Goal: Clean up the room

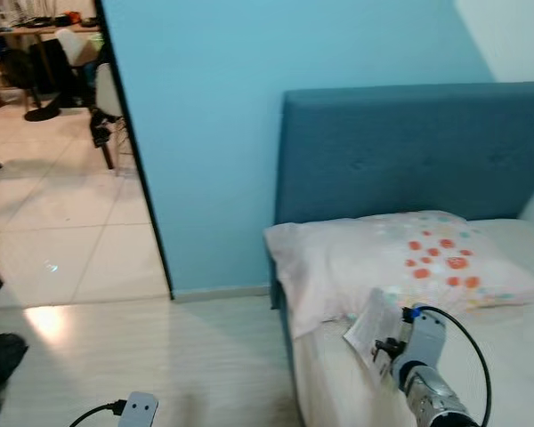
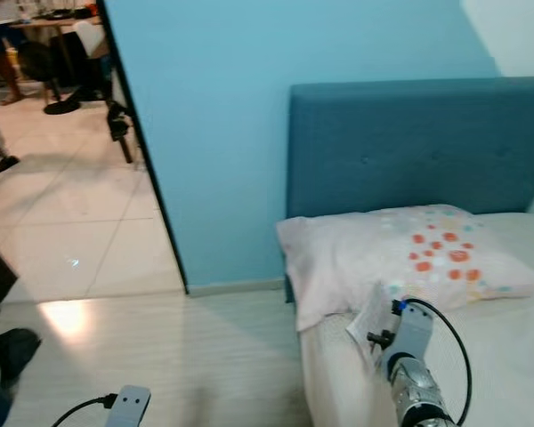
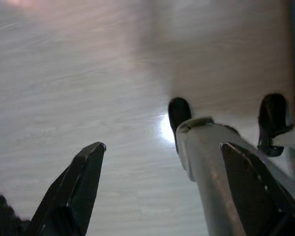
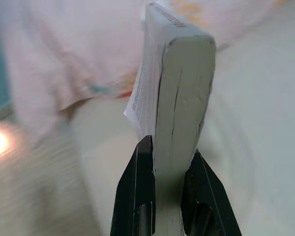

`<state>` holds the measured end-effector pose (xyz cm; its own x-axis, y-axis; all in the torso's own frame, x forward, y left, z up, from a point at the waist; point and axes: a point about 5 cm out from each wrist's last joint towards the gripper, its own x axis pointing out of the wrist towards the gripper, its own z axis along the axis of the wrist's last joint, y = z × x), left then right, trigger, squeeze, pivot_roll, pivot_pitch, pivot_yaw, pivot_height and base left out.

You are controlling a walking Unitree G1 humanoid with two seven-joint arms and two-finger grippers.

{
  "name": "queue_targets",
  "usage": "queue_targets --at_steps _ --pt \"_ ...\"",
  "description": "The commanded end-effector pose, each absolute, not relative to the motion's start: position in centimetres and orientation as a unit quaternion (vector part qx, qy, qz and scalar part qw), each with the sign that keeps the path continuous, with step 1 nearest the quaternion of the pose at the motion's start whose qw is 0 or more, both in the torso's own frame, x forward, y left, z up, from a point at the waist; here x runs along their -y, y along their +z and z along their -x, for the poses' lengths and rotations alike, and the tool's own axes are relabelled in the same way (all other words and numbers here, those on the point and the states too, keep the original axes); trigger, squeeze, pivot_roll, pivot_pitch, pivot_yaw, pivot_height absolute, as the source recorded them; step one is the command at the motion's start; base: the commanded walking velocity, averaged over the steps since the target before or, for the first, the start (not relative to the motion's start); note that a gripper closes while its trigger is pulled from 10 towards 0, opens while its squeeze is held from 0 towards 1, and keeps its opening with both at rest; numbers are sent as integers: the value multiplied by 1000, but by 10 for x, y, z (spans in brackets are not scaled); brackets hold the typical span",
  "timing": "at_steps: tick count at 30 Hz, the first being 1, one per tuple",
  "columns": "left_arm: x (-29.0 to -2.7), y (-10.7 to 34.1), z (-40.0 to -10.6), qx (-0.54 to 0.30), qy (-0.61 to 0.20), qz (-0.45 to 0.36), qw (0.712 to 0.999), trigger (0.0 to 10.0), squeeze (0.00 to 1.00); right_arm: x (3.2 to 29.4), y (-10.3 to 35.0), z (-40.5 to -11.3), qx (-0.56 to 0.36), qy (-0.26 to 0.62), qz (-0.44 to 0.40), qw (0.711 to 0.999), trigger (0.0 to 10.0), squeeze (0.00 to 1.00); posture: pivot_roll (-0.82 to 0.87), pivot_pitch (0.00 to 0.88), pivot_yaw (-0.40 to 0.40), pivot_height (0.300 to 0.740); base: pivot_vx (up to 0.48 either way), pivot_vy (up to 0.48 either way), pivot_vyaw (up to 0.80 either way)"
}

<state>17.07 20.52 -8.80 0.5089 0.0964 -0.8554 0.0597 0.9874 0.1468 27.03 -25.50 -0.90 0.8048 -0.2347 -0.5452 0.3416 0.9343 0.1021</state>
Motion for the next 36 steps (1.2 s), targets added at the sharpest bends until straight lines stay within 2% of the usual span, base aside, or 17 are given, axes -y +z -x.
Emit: queue_targets --at_steps 1,8,10,11,12,13,14,17,26,33,36 --pt "-207 -87 -172 -493 5 -88 865 10000 0 250 -9 -273 -271 -155 -116 943 10000 0 51 3 -38 735 0 0 0" --pt "-206 -87 -172 -492 1 -90 866 10000 0 248 -11 -272 -269 -168 -178 932 10000 0 48 3 -41 715 0 0 0" --pt "-206 -87 -172 -491 1 -95 866 10000 0 241 -9 -276 -228 -161 -292 915 10000 0 52 6 -40 705 0 0 0" --pt "-206 -87 -172 -491 1 -95 866 10000 0 241 -9 -276 -228 -161 -292 915 10000 0 52 6 -40 705 0 0 0" --pt "-207 -87 -172 -491 1 -97 866 10000 0 238 -8 -278 -205 -157 -343 903 10000 0 56 10 -36 700 0 0 0" --pt "-207 -87 -172 -491 1 -97 866 10000 0 238 -8 -278 -205 -157 -343 903 10000 0 56 10 -36 700 0 0 0" --pt "-208 -87 -172 -490 3 -100 866 10000 0 236 -6 -280 -184 -153 -384 892 10000 0 57 13 -34 695 0 0 0" --pt "-209 -87 -171 -489 3 -109 865 10000 0 235 -5 -280 -167 -153 -420 879 10000 0 60 21 -29 685 0 0 0" --pt "-213 -85 -173 -478 -2 -129 869 10000 0 244 -13 -269 -167 -193 -442 860 10000 0 76 52 -16 655 0 0 0" --pt "-223 -85 -167 -477 -14 -154 865 10000 0 245 -17 -263 -157 -200 -458 852 10000 0 109 120 9 620 0 0 0" --pt "-231 -86 -159 -478 -11 -156 864 10000 0 251 -18 -258 -145 -217 -471 842 10000 0 143 166 27 620 0 0 0"
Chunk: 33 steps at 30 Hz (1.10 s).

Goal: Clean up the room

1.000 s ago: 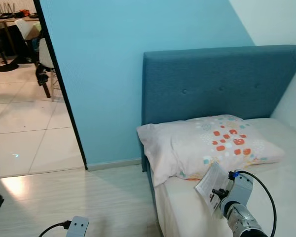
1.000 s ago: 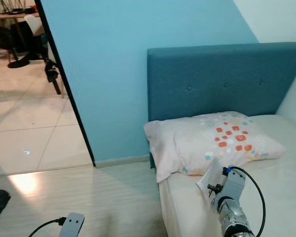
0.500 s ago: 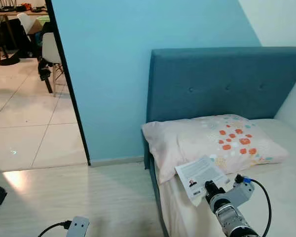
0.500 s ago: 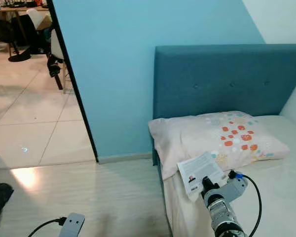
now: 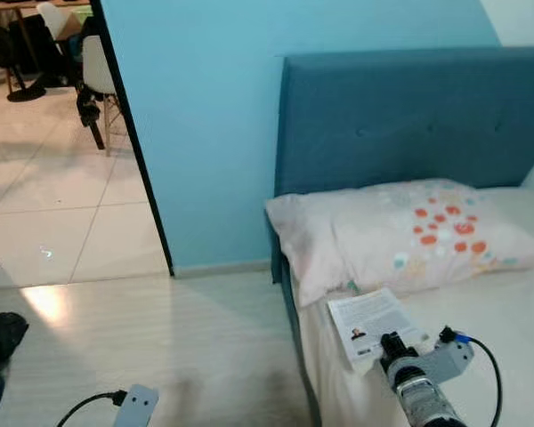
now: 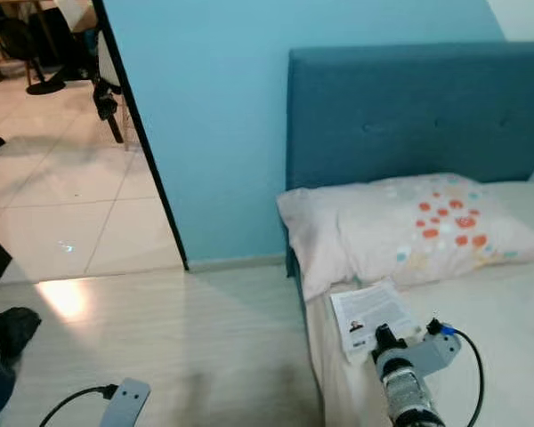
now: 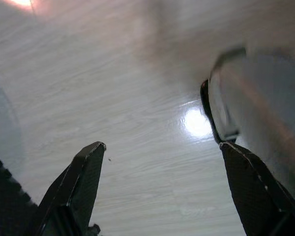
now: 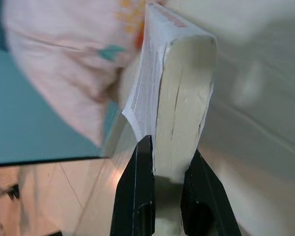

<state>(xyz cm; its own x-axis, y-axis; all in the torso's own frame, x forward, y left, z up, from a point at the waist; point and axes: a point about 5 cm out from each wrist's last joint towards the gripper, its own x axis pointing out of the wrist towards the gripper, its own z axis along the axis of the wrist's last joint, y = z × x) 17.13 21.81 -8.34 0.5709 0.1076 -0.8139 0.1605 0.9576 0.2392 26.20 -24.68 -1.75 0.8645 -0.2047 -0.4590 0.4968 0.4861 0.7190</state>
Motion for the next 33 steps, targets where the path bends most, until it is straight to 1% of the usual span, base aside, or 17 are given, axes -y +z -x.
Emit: queue_targets --at_steps 1,2,3,5,7,10,13,15,17,18,20,23,27,29,31,32,33 --pt "-233 -86 -158 -478 -11 -156 864 10000 0 252 -19 -258 -144 -219 -474 841 10000 0 143 166 27 620 0 0 0" --pt "-236 -86 -155 -477 -10 -157 865 10000 0 256 -19 -256 -134 -230 -482 834 10000 0 172 199 34 620 0 0 0" --pt "-236 -86 -155 -477 -10 -157 865 10000 0 256 -19 -256 -134 -230 -482 834 10000 0 172 199 34 620 0 0 0" --pt "-242 -85 -151 -472 -7 -158 867 10000 0 264 -18 -253 -116 -255 -498 821 10000 0 188 213 38 620 0 0 0" --pt "-242 -85 -151 -472 -7 -158 867 10000 0 264 -18 -253 -116 -255 -498 821 10000 0 188 213 38 620 0 0 0" --pt "-253 -83 -145 -462 -6 -165 871 10000 0 275 -19 -248 -108 -293 -517 797 10000 0 239 263 50 620 0 0 0" --pt "-259 -81 -141 -458 -4 -167 873 10000 0 277 -18 -248 -116 -298 -518 794 10000 0 252 275 59 620 0 0 0" --pt "-261 -81 -140 -456 -4 -169 874 10000 0 278 -15 -252 -115 -292 -515 798 10000 0 252 275 59 620 0 0 0" --pt "-265 -79 -139 -450 -7 -172 876 10000 0 287 1 -266 -105 -274 -497 817 10000 0 259 282 67 620 0 0 0" --pt "-265 -79 -139 -450 -7 -172 876 10000 0 287 1 -266 -105 -274 -497 817 10000 0 259 282 67 620 0 0 0" --pt "-267 -78 -137 -447 -11 -174 878 10000 0 299 15 -275 -99 -268 -474 833 10000 0 258 280 66 620 0 0 0" --pt "-267 -78 -135 -446 -12 -175 877 10000 0 304 20 -277 -100 -267 -462 840 10000 0 258 280 66 620 0 0 0" --pt "-262 -79 -134 -442 -18 -173 880 10000 0 314 29 -281 -126 -254 -417 863 10000 0 255 276 57 620 0 0 0" --pt "-262 -79 -134 -441 -19 -173 880 10000 0 315 29 -280 -135 -253 -407 868 10000 0 253 272 55 620 0 0 0" --pt "-261 -79 -135 -440 -21 -173 881 10000 0 316 26 -278 -160 -254 -380 875 10000 86 252 271 55 620 0 0 0" --pt "-259 -79 -135 -440 -24 -174 881 10000 0 317 26 -276 -167 -253 -371 878 10000 322 249 268 55 620 0 0 0" --pt "-258 -80 -135 -439 -27 -174 881 10000 0 318 26 -276 -171 -253 -366 879 10000 322 249 268 55 620 0 0 0"
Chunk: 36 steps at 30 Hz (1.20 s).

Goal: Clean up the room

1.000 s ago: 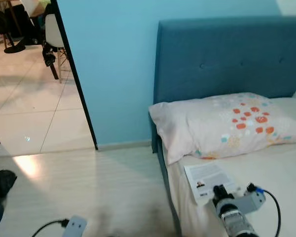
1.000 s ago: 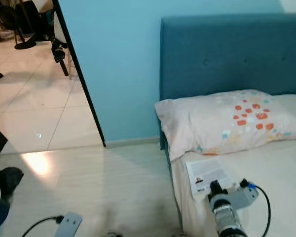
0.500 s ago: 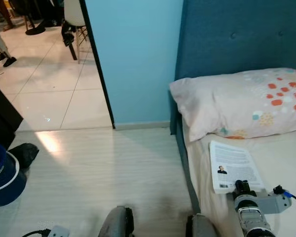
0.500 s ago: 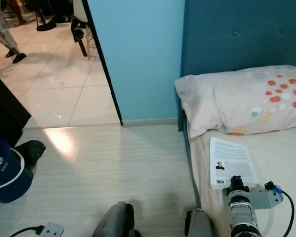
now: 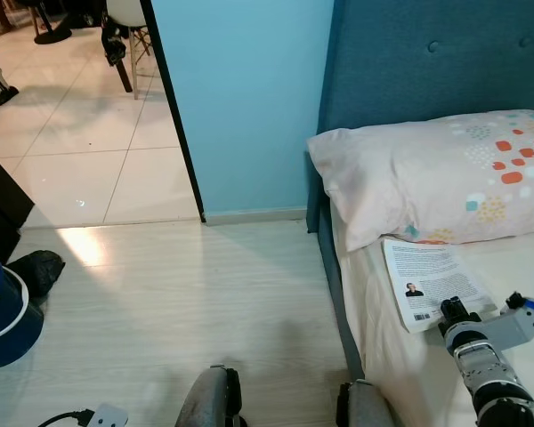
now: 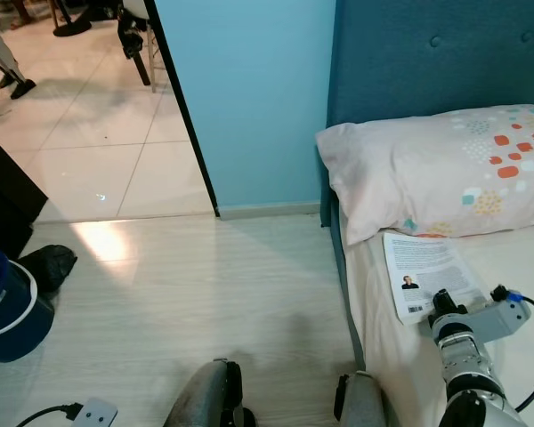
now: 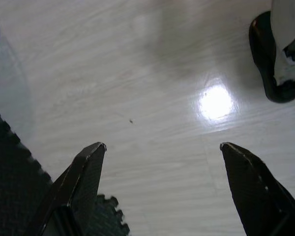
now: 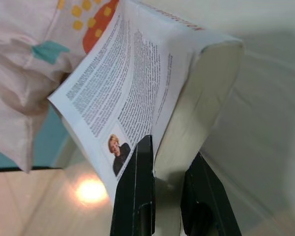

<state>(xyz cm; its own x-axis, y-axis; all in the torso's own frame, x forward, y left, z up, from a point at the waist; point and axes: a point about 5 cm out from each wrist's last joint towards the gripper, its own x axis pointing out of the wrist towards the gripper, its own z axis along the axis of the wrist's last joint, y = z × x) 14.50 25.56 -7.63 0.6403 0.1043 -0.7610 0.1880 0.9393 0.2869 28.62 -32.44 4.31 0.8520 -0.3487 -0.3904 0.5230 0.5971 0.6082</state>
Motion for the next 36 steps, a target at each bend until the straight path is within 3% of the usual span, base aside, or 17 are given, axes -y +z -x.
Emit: queue_targets --at_steps 1,2,3,6,7,16,21,22,23,24,27,30,34,36 --pt "-258 -80 -135 -439 -28 -175 881 10000 0 318 26 -275 -173 -252 -364 880 10000 322 249 268 55 620 0 0 0" --pt "-258 -80 -135 -439 -28 -175 881 10000 0 318 26 -275 -173 -252 -364 880 10000 322 249 268 55 620 0 0 0" --pt "-257 -80 -135 -439 -29 -175 881 10000 0 319 26 -275 -173 -251 -364 880 10000 639 250 269 56 620 0 0 0" --pt "-257 -80 -134 -439 -30 -175 881 10000 0 320 26 -275 -174 -251 -364 880 10000 639 250 269 56 620 0 0 0" --pt "-256 -80 -134 -439 -29 -174 881 10000 0 323 29 -276 -176 -252 -354 883 10000 1000 248 268 54 620 0 0 0" --pt "-250 -82 -137 -445 -27 -166 880 10000 0 354 47 -271 -200 -313 -255 893 10000 1000 215 232 42 620 0 0 0" --pt "-242 -83 -144 -446 -29 -158 881 10000 0 378 71 -272 -168 -353 -197 899 10000 1000 191 201 38 620 0 0 0" --pt "-240 -83 -147 -445 -31 -157 881 10000 0 381 80 -276 -154 -349 -197 903 10000 157 182 183 34 620 0 0 0" --pt "-240 -83 -147 -445 -31 -157 881 10000 0 381 80 -276 -154 -349 -197 903 10000 157 182 183 34 620 0 0 0" --pt "-238 -83 -151 -445 -30 -155 881 10000 0 376 84 -283 -153 -327 -189 913 10000 0 171 161 30 620 0 0 0" --pt "-236 -82 -154 -445 -29 -153 882 10000 0 372 86 -287 -154 -310 -183 920 10000 0 168 157 29 620 0 0 0" --pt "-233 -79 -168 -442 -15 -138 886 10000 0 336 92 -312 -84 -188 -184 961 10000 0 143 98 12 630 0 0 0" --pt "-242 -69 -190 -441 39 -133 887 10000 0 280 81 -327 -48 -76 -227 970 10000 0 124 52 9 649 0 0 0" --pt "-242 -69 -190 -441 39 -133 887 10000 0 280 81 -327 -48 -76 -227 970 10000 0 124 52 9 649 0 0 0"
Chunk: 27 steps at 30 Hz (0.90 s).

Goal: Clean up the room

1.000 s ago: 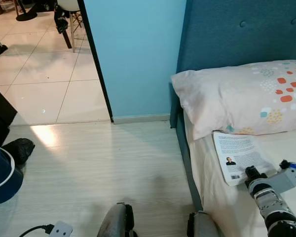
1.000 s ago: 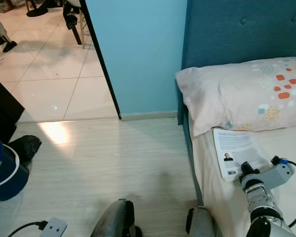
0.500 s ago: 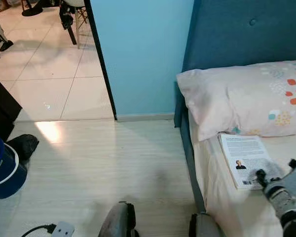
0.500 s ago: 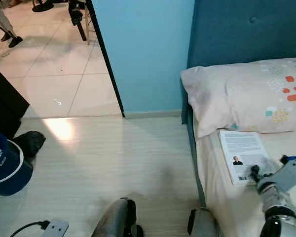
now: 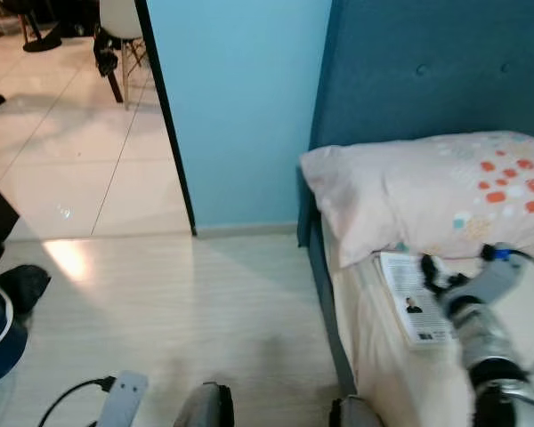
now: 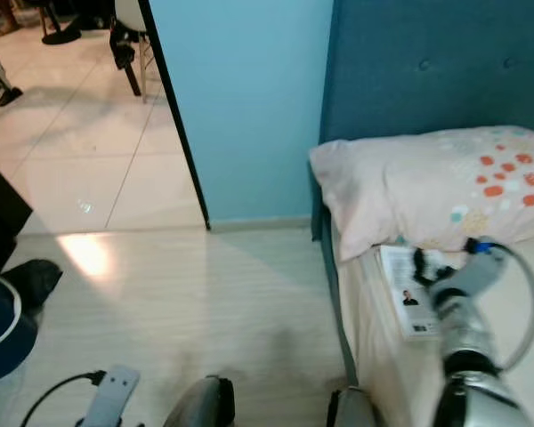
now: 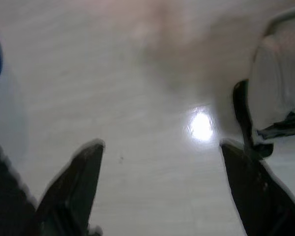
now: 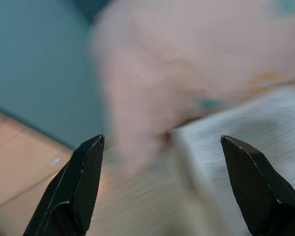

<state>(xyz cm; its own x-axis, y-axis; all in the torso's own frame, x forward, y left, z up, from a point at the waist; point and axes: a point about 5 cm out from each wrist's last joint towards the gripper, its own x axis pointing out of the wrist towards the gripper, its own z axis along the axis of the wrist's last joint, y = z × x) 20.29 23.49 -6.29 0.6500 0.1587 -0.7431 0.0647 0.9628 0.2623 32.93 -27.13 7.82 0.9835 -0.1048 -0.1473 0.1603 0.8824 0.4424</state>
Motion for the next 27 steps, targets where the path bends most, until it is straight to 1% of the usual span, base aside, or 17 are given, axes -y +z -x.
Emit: queue_targets --at_steps 1,2,3,5,7,8,9,12,15,16,17,20,21,23,25,26,27 --pt "-246 -59 -207 -424 65 -128 894 10000 0 252 73 -329 -57 -25 -214 975 10000 0 123 30 3 658 -480 0 0" --pt "-246 -59 -207 -424 65 -128 894 10000 0 252 73 -329 -57 -25 -214 975 10000 0 123 30 3 658 -480 0 0" --pt "-246 -53 -216 -407 73 -123 902 10000 0 242 70 -329 -58 -9 -216 975 10000 0 120 19 -1 663 -480 0 0" --pt "-245 -39 -238 -369 85 -103 920 10000 0 222 62 -328 -74 28 -200 977 10000 0 104 4 -8 677 0 0 0" --pt "-245 -39 -238 -369 85 -103 920 10000 0 222 62 -328 -74 28 -200 977 10000 0 104 4 -8 682 0 0 0" --pt "-243 -37 -241 -367 85 -98 921 10000 0 217 56 -326 -91 36 -187 977 10000 0 98 0 -11 687 0 0 0" --pt "-243 -37 -241 -367 85 -98 921 10000 0 217 56 -326 -91 36 -187 977 10000 0 98 0 -11 687 0 0 0" --pt "-232 -42 -240 -377 89 -69 919 10000 0 205 29 -313 -175 48 -124 976 10000 0 77 0 -40 701 0 0 0" --pt "-229 -44 -239 -383 93 -57 917 10000 0 203 22 -309 -194 50 -115 973 10000 0 77 0 -40 706 0 0 0" --pt "-223 -50 -232 -399 99 -44 911 10000 0 205 4 -295 -244 39 -96 964 10000 0 71 0 -75 711 0 0 0" --pt "-218 -54 -228 -410 103 -36 905 10000 0 206 -6 -286 -276 31 -83 957 10000 0 66 0 -81 715 0 0 0" --pt "-207 -67 -213 -444 97 -28 890 10000 0 218 -41 -247 -387 -18 -26 922 10000 0 51 0 -85 724 -465 0 0" --pt "-207 -67 -213 -444 97 -28 890 10000 0 218 -41 -247 -387 -18 -26 922 10000 0 51 0 -85 724 -480 0 0" --pt "-207 -73 -202 -461 98 -27 881 10000 0 222 -59 -219 -443 -36 -17 896 10000 0 53 0 -84 724 -480 0 0" --pt "-210 -78 -192 -475 102 -28 874 10000 0 225 -72 -197 -481 -47 -6 876 10000 0 56 0 -81 724 -480 0 0" --pt "-210 -78 -192 -475 102 -28 874 10000 0 225 -72 -197 -481 -47 -6 876 10000 0 56 0 -81 724 -480 0 0" --pt "-213 -80 -185 -483 104 -32 869 10000 0 226 -80 -180 -507 -51 3 861 10000 0 61 0 -83 724 -480 0 0"
